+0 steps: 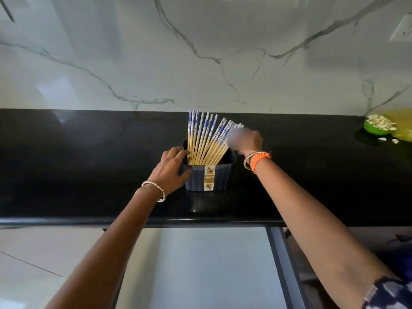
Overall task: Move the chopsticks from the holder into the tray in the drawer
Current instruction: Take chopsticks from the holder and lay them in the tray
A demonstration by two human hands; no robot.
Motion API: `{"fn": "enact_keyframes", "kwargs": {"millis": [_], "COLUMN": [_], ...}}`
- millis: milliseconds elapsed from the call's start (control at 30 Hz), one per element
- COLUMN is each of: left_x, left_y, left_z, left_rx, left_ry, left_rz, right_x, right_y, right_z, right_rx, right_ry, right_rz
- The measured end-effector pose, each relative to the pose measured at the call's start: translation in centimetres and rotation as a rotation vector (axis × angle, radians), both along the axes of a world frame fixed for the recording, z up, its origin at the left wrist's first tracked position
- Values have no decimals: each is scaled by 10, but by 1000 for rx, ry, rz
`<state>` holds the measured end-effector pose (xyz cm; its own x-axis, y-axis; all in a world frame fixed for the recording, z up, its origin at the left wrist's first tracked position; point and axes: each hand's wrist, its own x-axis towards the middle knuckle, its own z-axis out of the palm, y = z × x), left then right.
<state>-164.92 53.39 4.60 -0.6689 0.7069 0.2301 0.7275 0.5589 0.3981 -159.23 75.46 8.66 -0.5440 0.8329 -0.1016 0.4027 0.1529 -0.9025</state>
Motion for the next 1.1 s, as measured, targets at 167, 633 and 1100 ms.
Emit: {"fn": "enact_keyframes", "kwargs": {"millis": [167, 633, 1100], "left_x": [0, 4, 87], "left_y": [0, 0, -37], "left_z": [-15, -4, 50], "left_rx": [-17, -125, 215], "left_ry": [111, 112, -117], "left_rz": [-26, -15, -1], "right_x": [-10, 1, 126], "right_y": [15, 20, -24], "right_z": [-13, 17, 109], "right_rx": [-16, -175, -57], "right_ry": [9, 67, 567], "right_rz": [7, 6, -325]}}
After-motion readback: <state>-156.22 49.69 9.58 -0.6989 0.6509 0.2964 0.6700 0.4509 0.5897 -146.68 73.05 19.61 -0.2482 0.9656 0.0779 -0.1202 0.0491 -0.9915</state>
